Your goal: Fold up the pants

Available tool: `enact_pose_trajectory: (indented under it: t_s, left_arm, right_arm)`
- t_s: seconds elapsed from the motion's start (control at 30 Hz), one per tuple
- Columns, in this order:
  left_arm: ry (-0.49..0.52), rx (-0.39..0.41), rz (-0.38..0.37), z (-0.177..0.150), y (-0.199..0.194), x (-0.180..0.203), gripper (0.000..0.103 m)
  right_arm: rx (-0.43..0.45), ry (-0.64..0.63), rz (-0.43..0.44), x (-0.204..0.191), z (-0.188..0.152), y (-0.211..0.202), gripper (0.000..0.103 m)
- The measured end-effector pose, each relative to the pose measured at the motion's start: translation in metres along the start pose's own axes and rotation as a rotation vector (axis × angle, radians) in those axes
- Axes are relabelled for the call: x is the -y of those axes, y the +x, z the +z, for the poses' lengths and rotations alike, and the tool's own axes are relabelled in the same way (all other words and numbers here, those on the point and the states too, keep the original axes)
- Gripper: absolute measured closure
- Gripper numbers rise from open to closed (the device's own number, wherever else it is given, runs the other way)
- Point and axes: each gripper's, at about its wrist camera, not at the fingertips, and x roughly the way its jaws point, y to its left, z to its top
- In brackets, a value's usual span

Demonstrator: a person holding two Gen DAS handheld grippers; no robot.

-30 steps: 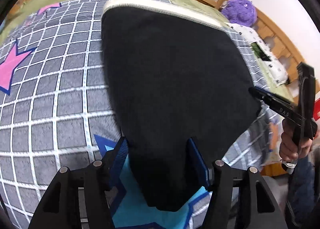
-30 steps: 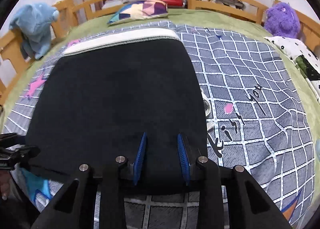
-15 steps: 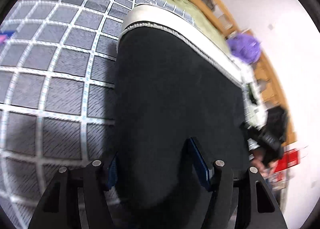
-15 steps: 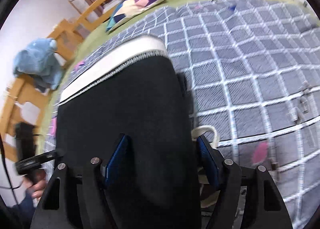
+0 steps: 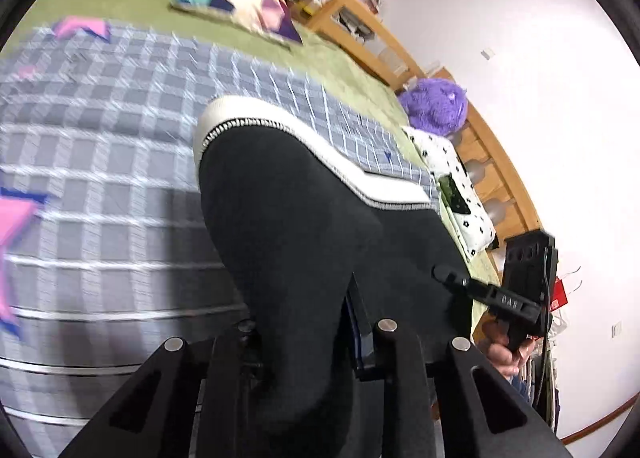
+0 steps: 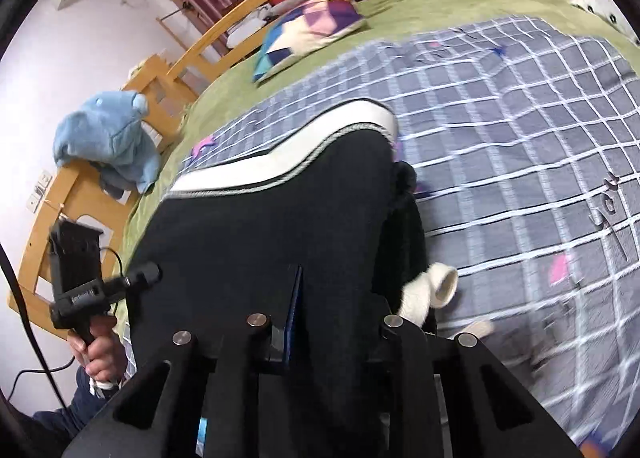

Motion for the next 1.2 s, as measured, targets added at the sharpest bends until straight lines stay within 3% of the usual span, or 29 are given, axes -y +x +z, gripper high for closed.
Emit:
enact_pose_trajectory:
  t_s: [0.13, 0.23, 0.3, 0.33, 0.37, 0.4, 0.47, 0.53, 0.6, 0.73, 0.83, 0.9, 0.93, 1.03, 1.13, 1.2]
  left_arm:
    - [-0.021, -0.002, 0.077, 0.015, -0.065, -0.051, 0.08]
    - [-0.048, -0.044, 0.189, 0.017, -0.074, -0.094, 0.077]
    - [-0.097, -0.103, 0.279, 0.01, -0.057, -0.126, 0.064]
    - [-0.113, -0.119, 0.285, 0.005, -0.051, -0.136, 0.062]
    - [-0.123, -0.109, 0.283, -0.001, -0.046, -0.143, 0.054]
    - [-0.118, -0.088, 0.283, -0.006, -0.046, -0.144, 0.048]
    - [-0.061, -0.055, 0.311, -0.012, -0.05, -0.135, 0.047]
    - [0.012, -0.014, 0.411, -0.017, -0.065, -0.118, 0.049]
    - [0.098, 0.047, 0.483, -0.023, -0.084, -0.096, 0.049]
    - [0.178, 0.09, 0.464, -0.05, -0.107, -0.063, 0.047]
    - [0.22, 0.042, 0.557, -0.096, -0.092, -0.062, 0.046]
    - [0.194, 0.004, 0.54, -0.123, -0.075, -0.075, 0.039]
    - [0.18, 0.016, 0.532, -0.132, -0.081, -0.08, 0.038]
    - [0.132, 0.009, 0.482, -0.126, -0.091, -0.082, 0.038]
    - [0.182, 0.097, 0.523, -0.105, -0.111, -0.067, 0.041]
    - [0.236, 0.156, 0.532, -0.085, -0.119, -0.054, 0.04]
  right_arm:
    - [0.011, 0.052, 0.124, -0.049, -0.011, 0.022, 0.081]
    - [-0.023, 0.038, 0.169, -0.087, -0.015, 0.063, 0.081]
    - [-0.102, 0.008, 0.115, -0.098, -0.023, 0.11, 0.079]
    - [-0.112, -0.012, 0.048, -0.1, -0.028, 0.125, 0.069]
    - [-0.108, -0.058, -0.002, -0.1, -0.032, 0.134, 0.066]
    - [-0.091, -0.12, -0.024, -0.101, -0.036, 0.139, 0.064]
    - [-0.096, -0.128, -0.039, -0.103, -0.036, 0.134, 0.061]
    - [-0.093, -0.149, -0.119, -0.114, -0.036, 0.117, 0.06]
    - [-0.023, -0.233, -0.264, -0.139, -0.043, 0.088, 0.063]
    - [0.087, -0.294, -0.189, -0.175, -0.063, 0.042, 0.063]
    - [0.067, -0.344, -0.236, -0.185, -0.092, 0.06, 0.063]
    - [-0.013, -0.333, -0.301, -0.171, -0.122, 0.089, 0.062]
    - [0.006, -0.365, -0.343, -0.167, -0.136, 0.093, 0.062]
    - [-0.004, -0.448, -0.408, -0.175, -0.152, 0.087, 0.062]
    - [-0.044, -0.411, -0.323, -0.182, -0.134, 0.068, 0.066]
    - [0.058, -0.426, -0.294, -0.192, -0.116, 0.048, 0.064]
